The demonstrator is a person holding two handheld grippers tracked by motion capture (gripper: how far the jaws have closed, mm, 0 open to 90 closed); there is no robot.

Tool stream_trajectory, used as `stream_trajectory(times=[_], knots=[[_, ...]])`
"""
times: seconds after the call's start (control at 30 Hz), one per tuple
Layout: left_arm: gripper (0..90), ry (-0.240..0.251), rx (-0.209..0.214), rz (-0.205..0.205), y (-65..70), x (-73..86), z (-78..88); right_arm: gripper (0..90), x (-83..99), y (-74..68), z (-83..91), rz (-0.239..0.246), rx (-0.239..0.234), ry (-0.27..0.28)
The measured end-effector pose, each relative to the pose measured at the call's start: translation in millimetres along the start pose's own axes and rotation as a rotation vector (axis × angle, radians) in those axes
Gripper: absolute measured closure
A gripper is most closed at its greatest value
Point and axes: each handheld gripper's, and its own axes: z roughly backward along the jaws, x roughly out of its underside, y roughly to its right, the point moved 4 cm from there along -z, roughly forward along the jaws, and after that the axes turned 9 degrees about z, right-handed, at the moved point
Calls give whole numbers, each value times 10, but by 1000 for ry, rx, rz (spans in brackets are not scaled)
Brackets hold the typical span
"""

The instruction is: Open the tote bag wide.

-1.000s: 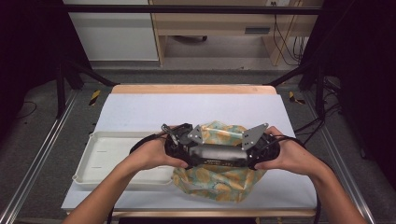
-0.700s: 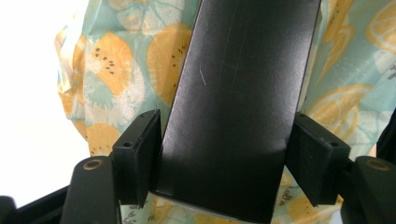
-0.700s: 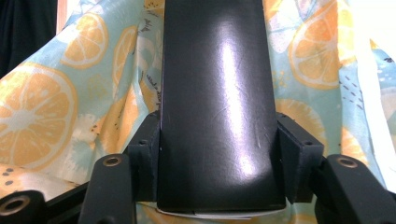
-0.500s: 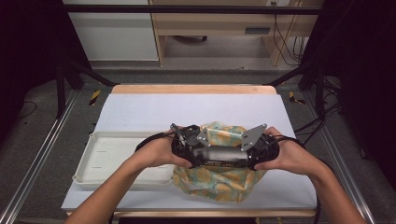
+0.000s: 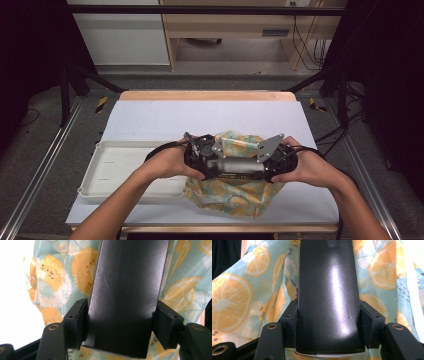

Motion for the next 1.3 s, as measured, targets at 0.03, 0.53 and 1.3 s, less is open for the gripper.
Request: stream_trajectory(times=[0.03,0.53,1.3], knots=[[355,-12,-2,-8,6,-6,-4,432,-2,-1,-4,-1,2,2],[384,-135,-23,-89,62,-160,-44,432,7,-4,-25,7,-7,-11],[436,-169,-28,-83,78,-193,-116,215,77,-13,-89,-33,8,-38]])
